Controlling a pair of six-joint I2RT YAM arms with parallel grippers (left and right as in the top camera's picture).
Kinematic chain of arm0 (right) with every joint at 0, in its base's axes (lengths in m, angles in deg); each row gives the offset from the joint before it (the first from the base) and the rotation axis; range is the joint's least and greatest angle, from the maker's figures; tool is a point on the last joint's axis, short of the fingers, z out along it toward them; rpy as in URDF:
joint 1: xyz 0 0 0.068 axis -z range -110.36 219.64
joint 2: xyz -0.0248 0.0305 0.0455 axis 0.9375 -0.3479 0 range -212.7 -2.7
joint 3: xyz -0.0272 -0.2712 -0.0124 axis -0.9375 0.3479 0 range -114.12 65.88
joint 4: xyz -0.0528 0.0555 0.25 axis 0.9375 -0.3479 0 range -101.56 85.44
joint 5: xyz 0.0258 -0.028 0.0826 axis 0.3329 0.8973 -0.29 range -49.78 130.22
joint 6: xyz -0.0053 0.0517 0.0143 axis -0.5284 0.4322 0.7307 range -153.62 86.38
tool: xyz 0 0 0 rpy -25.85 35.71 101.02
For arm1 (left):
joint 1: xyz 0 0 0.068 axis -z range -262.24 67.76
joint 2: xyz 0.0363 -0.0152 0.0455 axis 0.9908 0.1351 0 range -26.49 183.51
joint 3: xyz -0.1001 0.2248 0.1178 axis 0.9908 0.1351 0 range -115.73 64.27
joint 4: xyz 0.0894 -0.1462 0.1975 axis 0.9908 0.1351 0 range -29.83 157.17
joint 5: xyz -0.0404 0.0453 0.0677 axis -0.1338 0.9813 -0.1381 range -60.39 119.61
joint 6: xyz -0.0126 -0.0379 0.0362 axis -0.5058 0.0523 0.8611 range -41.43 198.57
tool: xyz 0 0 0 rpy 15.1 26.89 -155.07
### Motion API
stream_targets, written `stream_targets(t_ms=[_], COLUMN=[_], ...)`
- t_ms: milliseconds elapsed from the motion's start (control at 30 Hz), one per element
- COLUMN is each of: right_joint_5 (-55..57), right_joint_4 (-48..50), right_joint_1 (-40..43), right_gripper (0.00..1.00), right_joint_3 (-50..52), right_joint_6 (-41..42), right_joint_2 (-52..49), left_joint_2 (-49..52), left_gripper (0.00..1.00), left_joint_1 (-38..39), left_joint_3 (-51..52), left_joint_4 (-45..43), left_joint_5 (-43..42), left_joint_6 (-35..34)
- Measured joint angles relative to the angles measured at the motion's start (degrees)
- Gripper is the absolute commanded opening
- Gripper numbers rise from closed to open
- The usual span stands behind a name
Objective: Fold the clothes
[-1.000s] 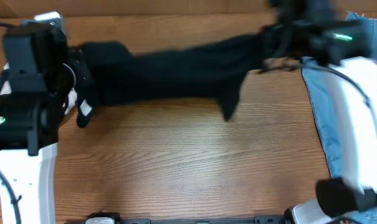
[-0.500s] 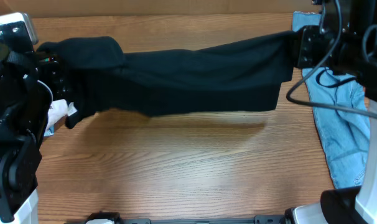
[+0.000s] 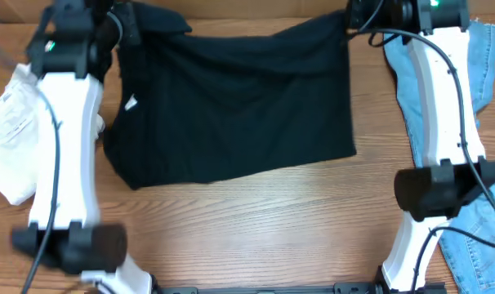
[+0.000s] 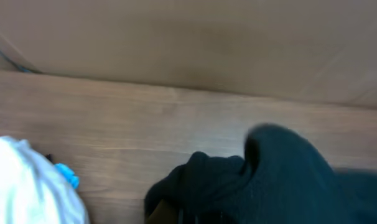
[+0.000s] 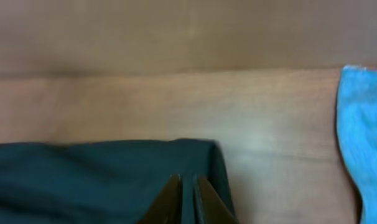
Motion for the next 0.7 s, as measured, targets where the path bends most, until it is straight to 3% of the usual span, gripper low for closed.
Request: stream_targets(t_ms=[167,333,467,600,700], right_joint_5=[-0.02,-0.20,-1.79,-4.61,-6.14], right_joint_4=[0.50,-10.88,-19.78,-25.40,-27.71], right_joint_1=[3.21,6.60,7.04,5.20,3.30], right_gripper=[0.12,0.12,0.17,0.47,0.52], right_joint_3=[-6.56,-15.47,-16.22,-15.67,-15.04], right_joint_6=[1.92,2.51,2.75,1.01,-0.04], right_joint_2=[0.07,2.89,4.66,3.80,2.89], left_joint_2=[6.40,3.67,1.22,1.90,2.91], left_gripper=[0.04,0.04,0.04,0.04,0.04], left_joint_1=[-1.97,-4.55,-3.93,-0.22,4.87], left_joint_3=[-15.74,-28.72,-30.64,-30.60,-30.60], left_joint_4=[3.93,8.59,12.72,13.22,10.91], left_joint_5=[-0.81,-1.73,-5.38,-9.40,-10.71], left_joint_6=[0.68,1.05,1.07,1.07,1.92])
